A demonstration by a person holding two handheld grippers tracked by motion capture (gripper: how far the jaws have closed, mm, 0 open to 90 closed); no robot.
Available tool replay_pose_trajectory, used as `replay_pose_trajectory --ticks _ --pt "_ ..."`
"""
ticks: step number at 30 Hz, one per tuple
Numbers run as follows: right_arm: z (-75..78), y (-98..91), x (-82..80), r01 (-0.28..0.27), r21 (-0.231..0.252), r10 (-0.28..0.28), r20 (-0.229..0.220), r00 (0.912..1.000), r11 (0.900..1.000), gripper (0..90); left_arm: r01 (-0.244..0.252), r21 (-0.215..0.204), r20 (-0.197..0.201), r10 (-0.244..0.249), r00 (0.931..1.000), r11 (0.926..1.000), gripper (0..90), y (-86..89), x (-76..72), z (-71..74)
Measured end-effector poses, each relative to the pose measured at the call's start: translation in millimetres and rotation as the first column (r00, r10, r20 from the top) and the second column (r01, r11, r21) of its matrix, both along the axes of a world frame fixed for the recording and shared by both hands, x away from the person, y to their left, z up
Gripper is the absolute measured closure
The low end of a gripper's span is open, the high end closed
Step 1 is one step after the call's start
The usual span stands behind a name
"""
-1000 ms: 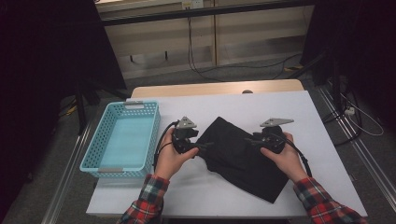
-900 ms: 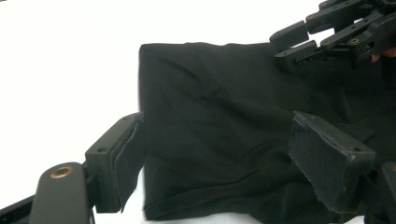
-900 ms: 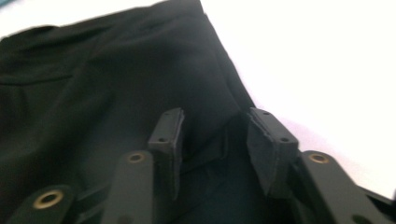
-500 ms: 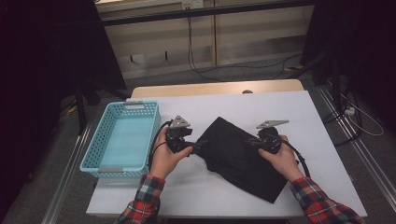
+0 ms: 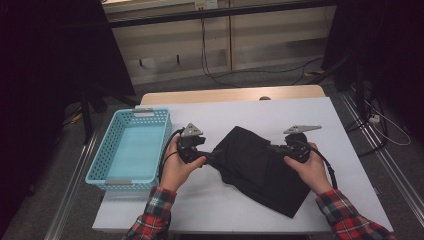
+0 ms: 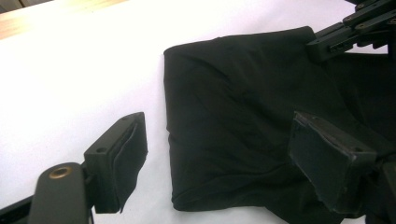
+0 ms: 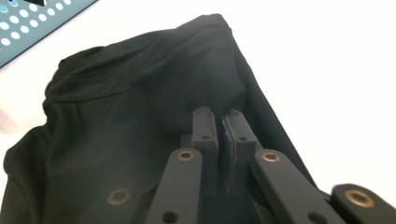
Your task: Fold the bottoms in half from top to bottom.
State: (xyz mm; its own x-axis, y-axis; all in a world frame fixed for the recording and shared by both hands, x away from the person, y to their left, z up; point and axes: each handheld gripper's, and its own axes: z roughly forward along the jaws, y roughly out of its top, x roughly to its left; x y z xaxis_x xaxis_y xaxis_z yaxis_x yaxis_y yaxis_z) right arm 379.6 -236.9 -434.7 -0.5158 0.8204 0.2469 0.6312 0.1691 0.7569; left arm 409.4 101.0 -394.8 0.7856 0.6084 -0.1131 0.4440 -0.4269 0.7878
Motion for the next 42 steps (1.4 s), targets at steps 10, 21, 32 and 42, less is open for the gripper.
replay_pose_trajectory --ticks 10,21,32,42 --pt "9.7 -10.6 -3.9 0.026 0.024 -0.027 0.010 0.9996 0.9994 85.8 0.004 0.003 -0.001 -0.004 1.0000 1.0000 19.7 -0.7 -0.8 0.1" --pt "12.5 -21.3 -17.8 0.025 -0.001 -0.025 -0.006 0.9997 0.9997 85.7 0.021 0.025 0.004 -0.021 0.9998 0.9995 19.5 -4.6 -1.6 -2.2" --pt "15.1 -28.1 -27.0 0.026 -0.003 -0.026 -0.002 0.9997 0.9997 85.7 0.019 0.015 0.005 -0.019 0.9998 0.9997 19.4 -5.0 -2.6 -2.1" --pt "16.2 -35.2 -33.5 0.028 -0.014 -0.028 0.002 0.9996 0.9995 85.7 0.020 0.020 0.001 -0.020 0.9998 0.9996 19.4 -4.9 -2.9 -2.5"
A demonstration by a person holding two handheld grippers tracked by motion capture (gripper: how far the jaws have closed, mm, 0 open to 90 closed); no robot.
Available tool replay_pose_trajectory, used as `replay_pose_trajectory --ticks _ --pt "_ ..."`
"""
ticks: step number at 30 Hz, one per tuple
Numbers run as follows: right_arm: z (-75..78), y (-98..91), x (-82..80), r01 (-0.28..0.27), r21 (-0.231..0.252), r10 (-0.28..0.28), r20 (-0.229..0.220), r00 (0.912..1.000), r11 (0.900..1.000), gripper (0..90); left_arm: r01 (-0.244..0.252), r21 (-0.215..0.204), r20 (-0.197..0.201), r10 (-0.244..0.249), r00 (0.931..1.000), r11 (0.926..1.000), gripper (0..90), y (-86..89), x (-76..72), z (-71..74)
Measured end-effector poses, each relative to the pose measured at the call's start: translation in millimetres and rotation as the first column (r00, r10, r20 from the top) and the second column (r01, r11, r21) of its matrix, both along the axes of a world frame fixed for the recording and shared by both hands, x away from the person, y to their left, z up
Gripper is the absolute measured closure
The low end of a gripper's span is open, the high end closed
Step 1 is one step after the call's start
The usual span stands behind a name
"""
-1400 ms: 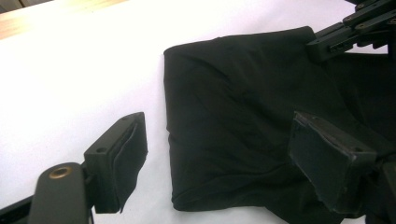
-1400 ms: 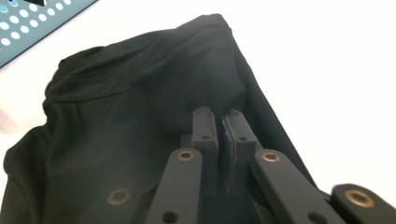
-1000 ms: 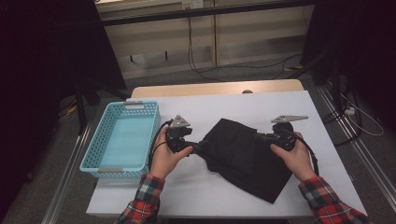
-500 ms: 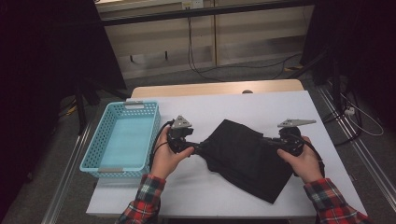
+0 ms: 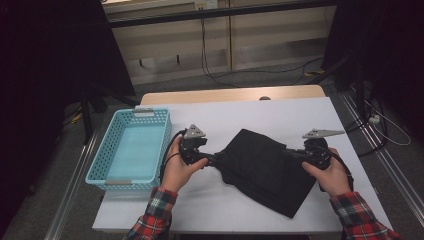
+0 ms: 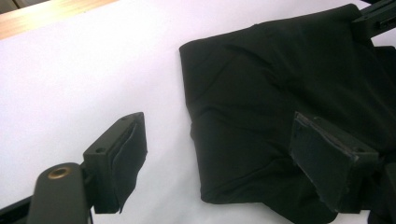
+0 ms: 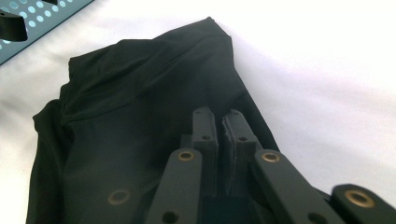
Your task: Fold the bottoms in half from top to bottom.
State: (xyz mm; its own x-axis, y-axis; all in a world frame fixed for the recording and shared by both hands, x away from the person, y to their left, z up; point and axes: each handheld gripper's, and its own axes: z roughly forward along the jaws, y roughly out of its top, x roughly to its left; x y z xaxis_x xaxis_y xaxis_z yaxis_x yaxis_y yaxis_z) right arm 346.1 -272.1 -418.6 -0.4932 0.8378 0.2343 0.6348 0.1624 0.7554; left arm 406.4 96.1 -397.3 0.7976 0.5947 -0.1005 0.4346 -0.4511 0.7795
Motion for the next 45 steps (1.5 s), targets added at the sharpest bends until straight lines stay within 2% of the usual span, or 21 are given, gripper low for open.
replay_pose_trajectory --ticks 21,23,24,28,41,42,43,45 --pt "1.6 -0.6 -5.3 -0.006 -0.025 0.006 0.009 0.9999 0.9997 85.8 0.001 0.005 -0.001 -0.001 1.0000 1.0000 19.3 0.7 1.4 -1.8" --pt "1.8 -1.2 -5.4 -0.004 -0.024 0.005 0.009 1.0000 0.9997 85.8 -0.002 0.004 -0.002 0.002 1.0000 1.0000 19.1 1.3 1.7 -1.9" --pt "1.9 -1.6 -5.5 -0.004 -0.025 0.004 0.009 0.9999 0.9997 85.8 -0.021 0.008 0.006 0.021 0.9998 0.9998 19.0 0.6 0.9 -2.1" --pt "2.7 -3.4 -6.1 -0.001 -0.023 0.001 0.011 0.9999 0.9997 85.8 0.003 0.001 -0.006 -0.003 1.0000 1.0000 17.5 1.9 2.3 -2.8" --pt "1.1 -12.0 -15.4 0.004 -0.028 -0.004 0.003 1.0000 0.9996 85.9 -0.004 0.004 0.005 0.004 1.0000 1.0000 17.4 1.8 2.3 -2.2" --pt "0.9 -12.1 -15.5 0.004 -0.029 -0.004 0.001 1.0000 0.9996 85.8 -0.019 0.008 0.010 0.019 0.9998 0.9998 17.4 0.7 1.3 -2.0" --pt "0.9 -11.9 -15.6 0.004 -0.029 -0.004 0.001 1.0000 0.9996 85.9 -0.001 0.000 -0.002 0.001 1.0000 1.0000 17.4 1.1 1.9 -1.9" --pt "1.2 -11.6 -15.8 0.002 -0.029 -0.002 0.003 1.0000 0.9996 85.9 0.001 0.002 0.001 -0.001 1.0000 1.0000 17.4 0.8 1.9 -2.0"
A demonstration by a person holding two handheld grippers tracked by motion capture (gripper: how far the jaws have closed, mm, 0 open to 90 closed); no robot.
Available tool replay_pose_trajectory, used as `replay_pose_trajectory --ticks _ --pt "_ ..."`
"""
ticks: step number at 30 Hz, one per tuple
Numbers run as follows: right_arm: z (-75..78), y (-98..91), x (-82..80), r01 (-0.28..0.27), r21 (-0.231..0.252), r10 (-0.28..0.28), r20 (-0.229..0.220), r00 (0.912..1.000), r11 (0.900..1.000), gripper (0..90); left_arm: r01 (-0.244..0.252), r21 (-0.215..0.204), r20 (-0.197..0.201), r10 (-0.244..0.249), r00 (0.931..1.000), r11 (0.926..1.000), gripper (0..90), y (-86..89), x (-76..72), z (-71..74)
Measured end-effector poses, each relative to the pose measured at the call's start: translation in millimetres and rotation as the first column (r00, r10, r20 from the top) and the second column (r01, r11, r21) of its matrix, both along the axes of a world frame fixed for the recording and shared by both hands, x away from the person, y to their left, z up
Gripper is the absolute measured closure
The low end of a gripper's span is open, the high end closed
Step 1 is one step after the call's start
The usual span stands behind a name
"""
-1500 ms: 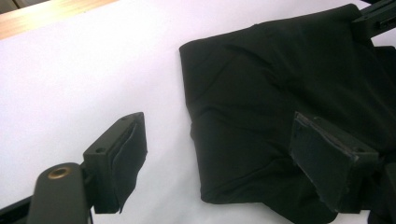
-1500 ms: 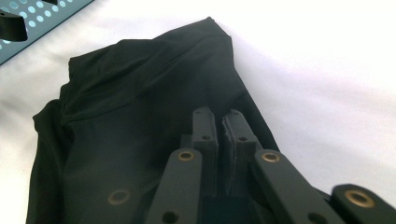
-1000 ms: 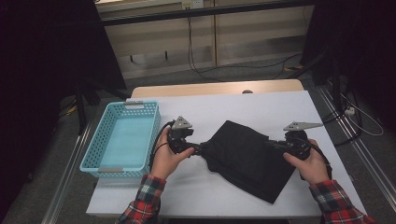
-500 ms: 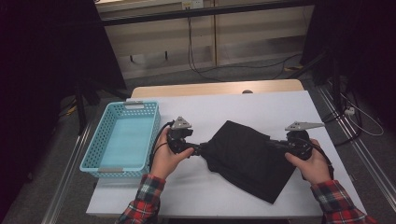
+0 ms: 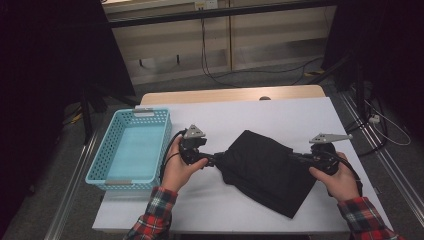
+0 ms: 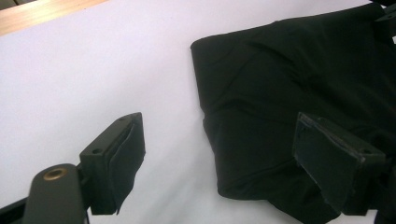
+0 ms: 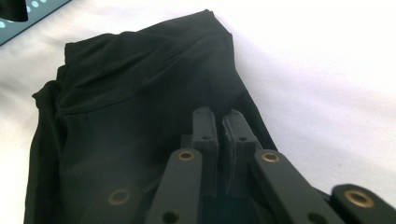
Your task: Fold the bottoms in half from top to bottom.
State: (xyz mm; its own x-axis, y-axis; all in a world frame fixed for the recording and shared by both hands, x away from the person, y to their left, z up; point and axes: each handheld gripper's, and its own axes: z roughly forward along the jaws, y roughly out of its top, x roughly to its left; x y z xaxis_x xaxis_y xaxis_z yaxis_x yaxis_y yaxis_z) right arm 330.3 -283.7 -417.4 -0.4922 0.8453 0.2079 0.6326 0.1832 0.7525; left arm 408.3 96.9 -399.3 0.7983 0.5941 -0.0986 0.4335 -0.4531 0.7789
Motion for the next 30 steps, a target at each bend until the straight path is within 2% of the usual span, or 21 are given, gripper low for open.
replay_pose_trajectory --ticks 21,30 --pt "1.7 -1.1 -2.3 0.001 -0.004 -0.001 0.004 1.0000 1.0000 85.9 -0.001 0.007 0.001 0.001 1.0000 1.0000 17.3 1.2 0.4 -1.1" --pt "1.6 -6.7 -9.4 0.004 -0.005 -0.004 0.004 1.0000 1.0000 85.9 -0.001 0.007 -0.002 0.001 1.0000 1.0000 17.3 0.3 0.2 -1.5"
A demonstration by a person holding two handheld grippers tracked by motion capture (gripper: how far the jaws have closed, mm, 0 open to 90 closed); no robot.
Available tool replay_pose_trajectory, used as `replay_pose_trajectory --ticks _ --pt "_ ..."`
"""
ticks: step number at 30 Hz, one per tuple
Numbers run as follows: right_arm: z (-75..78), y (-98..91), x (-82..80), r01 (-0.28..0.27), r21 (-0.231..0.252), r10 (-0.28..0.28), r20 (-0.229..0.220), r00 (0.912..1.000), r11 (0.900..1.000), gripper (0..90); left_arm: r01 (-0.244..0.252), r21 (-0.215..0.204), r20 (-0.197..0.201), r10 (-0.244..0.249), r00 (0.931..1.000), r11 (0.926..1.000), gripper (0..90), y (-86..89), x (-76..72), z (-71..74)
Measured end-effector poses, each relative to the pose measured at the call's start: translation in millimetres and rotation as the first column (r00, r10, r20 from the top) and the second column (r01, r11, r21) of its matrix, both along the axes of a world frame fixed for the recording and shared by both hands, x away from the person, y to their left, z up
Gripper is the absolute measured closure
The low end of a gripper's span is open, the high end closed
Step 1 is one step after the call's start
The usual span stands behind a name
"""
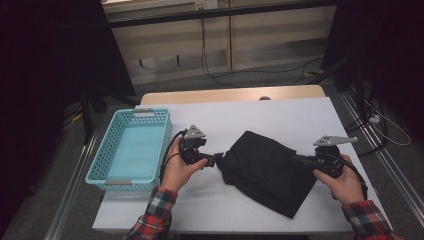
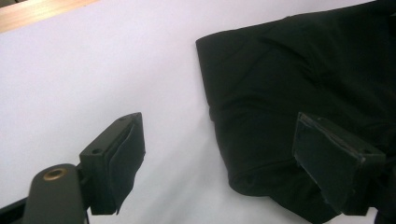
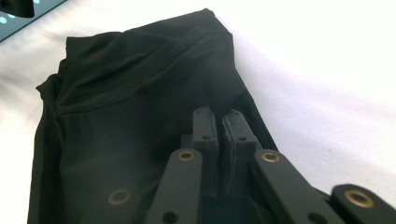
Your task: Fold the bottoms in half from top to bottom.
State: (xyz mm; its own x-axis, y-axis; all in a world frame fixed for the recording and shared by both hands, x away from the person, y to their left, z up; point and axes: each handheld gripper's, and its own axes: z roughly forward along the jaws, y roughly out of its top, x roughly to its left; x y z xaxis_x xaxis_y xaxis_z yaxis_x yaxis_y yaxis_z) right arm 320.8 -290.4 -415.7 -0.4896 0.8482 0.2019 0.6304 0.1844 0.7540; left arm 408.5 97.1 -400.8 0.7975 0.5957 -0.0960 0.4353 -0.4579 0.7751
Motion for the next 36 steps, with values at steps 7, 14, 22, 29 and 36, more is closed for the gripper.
replay_pose_trajectory --ticks 7,14,22,29,36 --pt "1.3 -0.4 -1.1 -0.001 -0.002 0.001 0.002 1.0000 1.0000 85.9 0.003 0.000 -0.002 -0.003 1.0000 1.0000 17.3 -1.2 -0.1 -0.3" --pt "1.4 -0.9 -1.4 0.003 0.000 -0.003 0.001 1.0000 1.0000 85.9 0.006 0.002 -0.002 -0.006 1.0000 1.0000 17.3 -1.0 -0.1 -0.2" --pt "2.5 -1.1 -2.3 0.008 0.005 -0.008 0.003 1.0000 1.0000 85.9 0.016 0.006 0.002 -0.016 0.9999 0.9998 17.1 -3.2 -0.7 -0.5" --pt "0.4 -4.1 -8.3 0.006 0.002 -0.006 -0.004 1.0000 1.0000 85.9 0.014 0.001 -0.003 -0.014 0.9999 0.9999 17.0 -1.9 -0.1 -1.5" --pt "-2.2 -11.6 -17.4 0.017 -0.002 -0.017 -0.007 0.9998 0.9999 85.9 0.014 -0.002 0.003 -0.014 0.9999 0.9999 16.9 -3.9 -0.1 -1.9"
